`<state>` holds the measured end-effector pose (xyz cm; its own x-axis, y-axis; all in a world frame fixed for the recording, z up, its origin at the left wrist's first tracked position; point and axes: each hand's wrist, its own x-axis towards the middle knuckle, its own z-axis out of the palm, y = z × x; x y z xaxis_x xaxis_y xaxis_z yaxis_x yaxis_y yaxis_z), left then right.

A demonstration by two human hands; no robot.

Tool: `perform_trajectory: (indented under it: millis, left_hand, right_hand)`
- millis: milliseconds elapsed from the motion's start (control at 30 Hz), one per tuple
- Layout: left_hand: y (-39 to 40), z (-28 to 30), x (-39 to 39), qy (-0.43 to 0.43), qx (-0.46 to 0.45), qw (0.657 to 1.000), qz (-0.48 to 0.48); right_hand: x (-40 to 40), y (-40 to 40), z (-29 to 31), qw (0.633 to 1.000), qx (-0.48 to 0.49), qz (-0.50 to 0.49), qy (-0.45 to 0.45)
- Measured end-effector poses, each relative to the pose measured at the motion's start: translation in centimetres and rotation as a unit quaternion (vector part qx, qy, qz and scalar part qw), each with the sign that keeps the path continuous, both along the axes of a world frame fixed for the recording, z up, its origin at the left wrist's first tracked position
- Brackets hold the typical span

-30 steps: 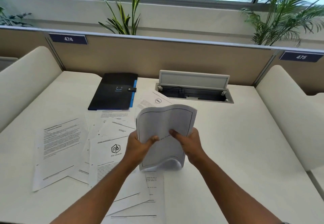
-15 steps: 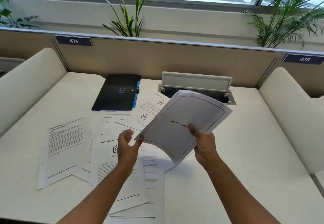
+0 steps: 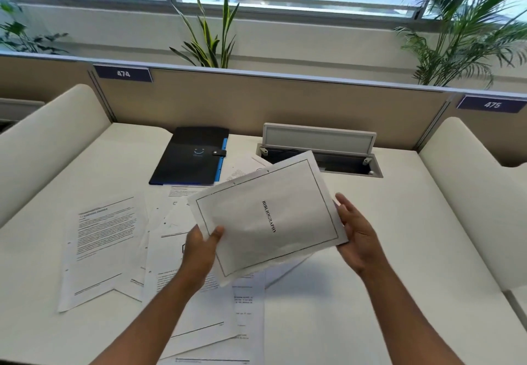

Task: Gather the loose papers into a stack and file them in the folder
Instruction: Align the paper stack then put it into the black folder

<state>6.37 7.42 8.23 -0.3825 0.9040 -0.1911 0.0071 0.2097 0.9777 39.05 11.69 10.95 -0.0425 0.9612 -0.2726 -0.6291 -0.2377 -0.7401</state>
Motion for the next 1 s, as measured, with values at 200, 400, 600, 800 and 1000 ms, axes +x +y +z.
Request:
perform_trajectory:
  millis: [200, 400, 600, 800, 1000]
  left_hand:
    - [0.1, 1.9, 1.1, 0.104, 0.041, 0.994, -0.003]
    - [-1.6, 2.2, 3.1, 0.137, 0.146, 0.980, 0.014]
    - [-2.9, -2.4, 1.1, 0.095, 0.044, 0.994, 0.042]
    - [-1.8, -2.6, 2.2, 0.059, 0.042, 0.996, 0.061]
    - [-2.1, -3.6, 1.9, 0.091, 0.041, 0.995, 0.024]
  right_hand:
    - [-0.5, 0.1, 0.3, 0.950, 0.070, 0.085, -0.294]
    - [-3.8, -1.8, -0.7, 0.945, 0.120, -0.055, -0.300]
    - [-5.5, -3.9, -4.3, 0.946, 0.049, 0.025, -0.320]
    - [-6.4, -4.3, -5.3, 0.942, 0.050, -0.052, -0.328]
    - [-7.1, -5.4, -6.4, 0.934, 0.012, -0.060, -0.351]
